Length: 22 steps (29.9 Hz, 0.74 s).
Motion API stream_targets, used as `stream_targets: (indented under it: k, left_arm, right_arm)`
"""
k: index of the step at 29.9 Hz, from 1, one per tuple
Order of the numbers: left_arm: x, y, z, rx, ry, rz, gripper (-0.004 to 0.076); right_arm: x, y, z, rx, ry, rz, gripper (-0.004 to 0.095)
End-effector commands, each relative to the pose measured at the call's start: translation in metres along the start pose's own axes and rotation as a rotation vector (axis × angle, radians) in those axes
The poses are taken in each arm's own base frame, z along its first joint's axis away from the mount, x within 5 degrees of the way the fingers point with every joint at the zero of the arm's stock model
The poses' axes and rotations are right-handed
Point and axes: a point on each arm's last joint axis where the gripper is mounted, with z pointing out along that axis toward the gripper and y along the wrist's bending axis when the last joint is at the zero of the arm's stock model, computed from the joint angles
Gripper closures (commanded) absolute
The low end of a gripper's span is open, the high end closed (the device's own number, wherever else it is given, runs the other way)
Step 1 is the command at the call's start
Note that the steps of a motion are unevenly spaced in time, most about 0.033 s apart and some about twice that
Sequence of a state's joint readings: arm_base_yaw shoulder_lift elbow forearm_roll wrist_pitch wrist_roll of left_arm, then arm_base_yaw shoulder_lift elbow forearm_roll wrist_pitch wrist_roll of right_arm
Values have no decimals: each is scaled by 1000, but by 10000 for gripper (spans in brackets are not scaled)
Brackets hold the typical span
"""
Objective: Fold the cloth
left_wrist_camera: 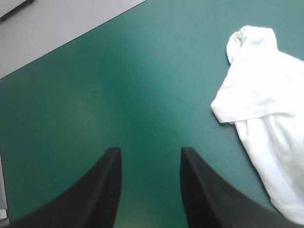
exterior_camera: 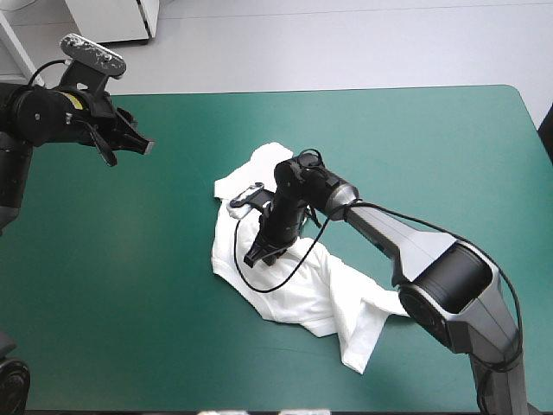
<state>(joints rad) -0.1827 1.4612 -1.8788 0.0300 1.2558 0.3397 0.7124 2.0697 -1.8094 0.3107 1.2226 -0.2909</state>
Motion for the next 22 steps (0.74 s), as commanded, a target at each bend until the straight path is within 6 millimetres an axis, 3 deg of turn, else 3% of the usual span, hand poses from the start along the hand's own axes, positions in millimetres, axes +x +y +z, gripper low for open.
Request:
stream_targets:
  k: [1, 8, 14, 18, 22]
  left_arm:
    - [2, -1, -29, -10, -51, -14, 423]
    - [9, -2, -37, -23, -42, -16, 423]
    - [21, 7, -27, -140, 32, -45, 432]
    - [10, 8, -2, -129, -4, -59, 433]
    - [5, 2, 50, -34, 73, -47, 433]
  right_arm:
    - [2, 9, -52, -14, -110, -1, 777]
    - [15, 16, -103, 114, -195, -19, 504]
    - [47, 6, -155, 310, -259, 38, 475]
    - [85, -14, -172, 359, -250, 141, 475]
    - [126, -26, -179, 388, -224, 233, 475]
